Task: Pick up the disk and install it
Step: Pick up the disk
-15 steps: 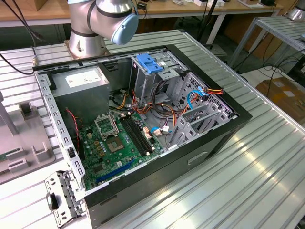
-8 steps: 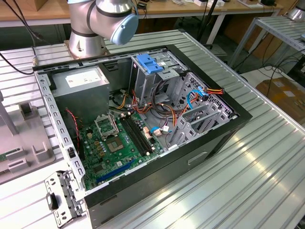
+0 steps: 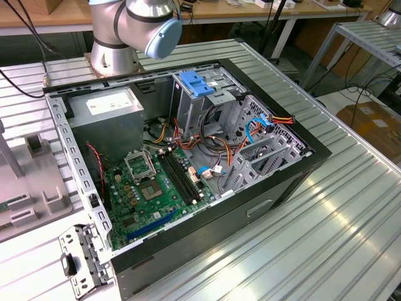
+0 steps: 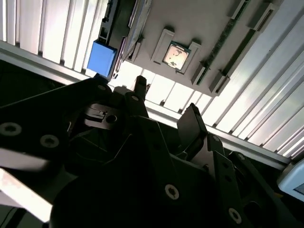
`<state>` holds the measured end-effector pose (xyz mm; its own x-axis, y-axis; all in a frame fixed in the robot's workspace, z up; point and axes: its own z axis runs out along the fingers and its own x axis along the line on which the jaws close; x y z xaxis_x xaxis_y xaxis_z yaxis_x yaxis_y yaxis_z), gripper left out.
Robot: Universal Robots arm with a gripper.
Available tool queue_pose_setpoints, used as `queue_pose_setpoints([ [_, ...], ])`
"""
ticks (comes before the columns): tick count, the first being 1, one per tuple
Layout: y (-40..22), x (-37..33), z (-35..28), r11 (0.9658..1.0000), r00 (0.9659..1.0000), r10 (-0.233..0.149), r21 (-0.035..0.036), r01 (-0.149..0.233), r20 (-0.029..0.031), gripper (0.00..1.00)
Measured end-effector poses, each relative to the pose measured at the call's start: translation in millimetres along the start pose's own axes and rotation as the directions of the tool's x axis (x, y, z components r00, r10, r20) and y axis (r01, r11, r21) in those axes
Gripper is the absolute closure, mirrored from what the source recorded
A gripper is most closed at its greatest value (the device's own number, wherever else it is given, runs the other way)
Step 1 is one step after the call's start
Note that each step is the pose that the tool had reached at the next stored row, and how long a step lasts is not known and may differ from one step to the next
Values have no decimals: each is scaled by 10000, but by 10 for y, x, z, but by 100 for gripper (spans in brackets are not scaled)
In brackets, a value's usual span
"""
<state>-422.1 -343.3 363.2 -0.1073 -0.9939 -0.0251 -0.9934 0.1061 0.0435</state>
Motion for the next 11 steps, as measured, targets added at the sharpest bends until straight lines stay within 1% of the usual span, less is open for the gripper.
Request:
queue_pose_setpoints([
  [2,-1,0,3,9990,9990,-443,-13,443,-20,46],
  [3,-5,-5,4,9974,9974,-726,-24,726,-33,46],
  [4,-24,-57,10,9972,9972,-750,-21,750,-33,46],
  [6,-32,-114,17,9971,9971,-755,-22,755,-33,46],
  [7,-27,-186,29,9969,9969,-786,-22,786,-34,46],
  [8,-54,-348,93,9932,9932,-1163,-34,1163,-50,46],
  [9,-63,-439,155,9932,9932,-1165,-33,1165,-30,46],
  [11,-61,-466,174,9931,9931,-1173,-35,1173,-20,46],
])
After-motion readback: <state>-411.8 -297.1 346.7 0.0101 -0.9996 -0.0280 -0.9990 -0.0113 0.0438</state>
